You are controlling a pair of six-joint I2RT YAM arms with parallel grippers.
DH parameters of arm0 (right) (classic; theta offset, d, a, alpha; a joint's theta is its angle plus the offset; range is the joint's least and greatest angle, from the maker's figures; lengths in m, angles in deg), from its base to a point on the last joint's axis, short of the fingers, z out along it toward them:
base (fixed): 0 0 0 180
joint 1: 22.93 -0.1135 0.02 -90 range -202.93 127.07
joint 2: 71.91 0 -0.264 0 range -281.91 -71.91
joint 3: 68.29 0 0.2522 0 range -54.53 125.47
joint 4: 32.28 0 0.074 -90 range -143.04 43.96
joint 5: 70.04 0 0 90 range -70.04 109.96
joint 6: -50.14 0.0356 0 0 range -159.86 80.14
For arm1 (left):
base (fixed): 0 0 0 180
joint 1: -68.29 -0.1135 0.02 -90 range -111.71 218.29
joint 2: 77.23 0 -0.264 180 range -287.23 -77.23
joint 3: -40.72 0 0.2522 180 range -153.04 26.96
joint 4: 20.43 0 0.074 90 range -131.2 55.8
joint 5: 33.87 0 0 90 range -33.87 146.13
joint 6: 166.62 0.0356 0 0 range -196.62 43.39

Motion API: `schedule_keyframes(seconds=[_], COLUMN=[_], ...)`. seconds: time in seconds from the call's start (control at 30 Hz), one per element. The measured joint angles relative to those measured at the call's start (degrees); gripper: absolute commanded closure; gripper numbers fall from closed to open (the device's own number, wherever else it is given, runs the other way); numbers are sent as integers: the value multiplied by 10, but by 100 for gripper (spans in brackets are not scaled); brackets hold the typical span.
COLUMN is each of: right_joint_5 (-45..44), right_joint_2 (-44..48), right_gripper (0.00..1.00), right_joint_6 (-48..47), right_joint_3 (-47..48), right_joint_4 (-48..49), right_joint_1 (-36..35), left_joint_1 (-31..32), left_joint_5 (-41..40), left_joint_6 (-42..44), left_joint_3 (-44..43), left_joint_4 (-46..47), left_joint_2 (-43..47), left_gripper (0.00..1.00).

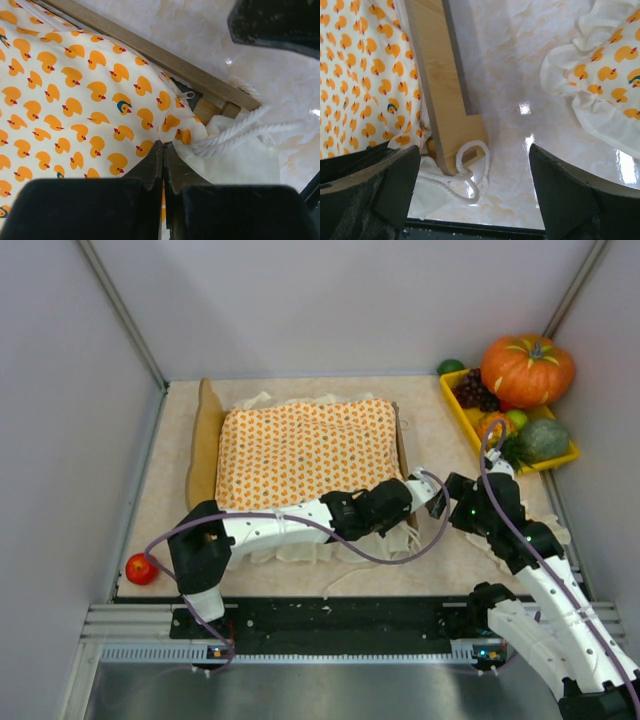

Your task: Set up the pet bed

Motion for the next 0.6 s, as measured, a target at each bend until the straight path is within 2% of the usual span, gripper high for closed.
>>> schedule_keyframes(seconds=[0.13,0.3,0.43,0.6], right_joint_5=[54,137,190,250], right_joint_2=[1,8,6,-9], right_gripper=[31,42,60,63], right_joint_6=[-17,-39,-56,-66], right_joint_3=[0,0,0,0], right_joint_4=[0,9,18,33], right_joint_1=[0,0,0,-2], left_joint_1=[-2,-20,-43,-61], left_joint_5=[-21,-27,-29,-35], left_joint_6=[-1,-1,-1,-2], left_joint_3=[-5,-7,-10,-11], left_joint_4=[-8,-24,-32,-36], left_joint_2=[5,38,69,92], left_gripper=[100,100,100,100])
